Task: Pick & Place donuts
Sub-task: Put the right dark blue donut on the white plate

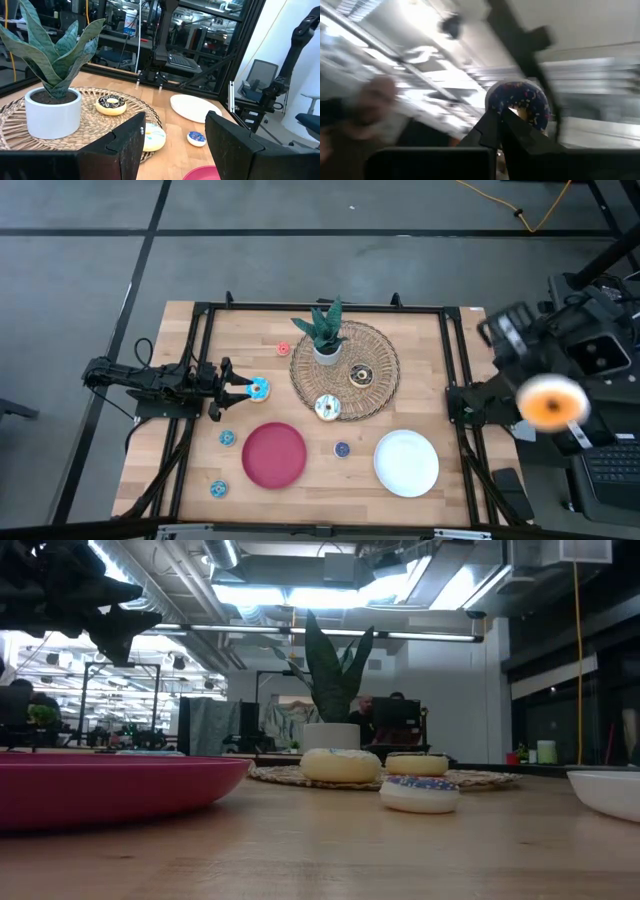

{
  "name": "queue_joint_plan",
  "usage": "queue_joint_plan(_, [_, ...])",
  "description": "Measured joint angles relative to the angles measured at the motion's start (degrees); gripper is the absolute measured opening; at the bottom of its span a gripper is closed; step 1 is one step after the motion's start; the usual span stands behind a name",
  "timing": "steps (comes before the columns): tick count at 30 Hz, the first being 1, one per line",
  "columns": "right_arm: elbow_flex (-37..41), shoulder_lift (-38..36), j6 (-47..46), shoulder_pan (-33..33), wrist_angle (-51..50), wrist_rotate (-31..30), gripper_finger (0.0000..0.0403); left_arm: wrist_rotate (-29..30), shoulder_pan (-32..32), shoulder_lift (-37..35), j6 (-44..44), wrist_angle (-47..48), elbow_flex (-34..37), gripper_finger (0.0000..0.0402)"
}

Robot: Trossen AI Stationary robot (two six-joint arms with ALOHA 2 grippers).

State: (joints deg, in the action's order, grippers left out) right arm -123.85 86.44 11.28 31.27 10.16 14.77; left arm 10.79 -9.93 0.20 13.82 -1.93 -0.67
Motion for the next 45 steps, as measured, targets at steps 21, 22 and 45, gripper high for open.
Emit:
queue_joint_plan(21, [0.0, -2.2, 32.3, -4.6, -2.0, -80.2, 0.0016, 0.0, 0.0, 0.0, 0.0, 0.0, 0.0, 0.0198])
queue_joint_plan(22, [0.0, -2.1, 32.0, -5.1, -2.7, -82.2, 0.0016, 0.0, 0.0, 0.0, 0.0, 0.0, 0.0, 0.0198])
queue_joint_plan(45, [3.2, -1.6, 31.2, -13.6, -21.8, -104.8, 0.0016, 0.0, 0.0, 0.0, 0.0, 0.0, 0.0, 0.0198])
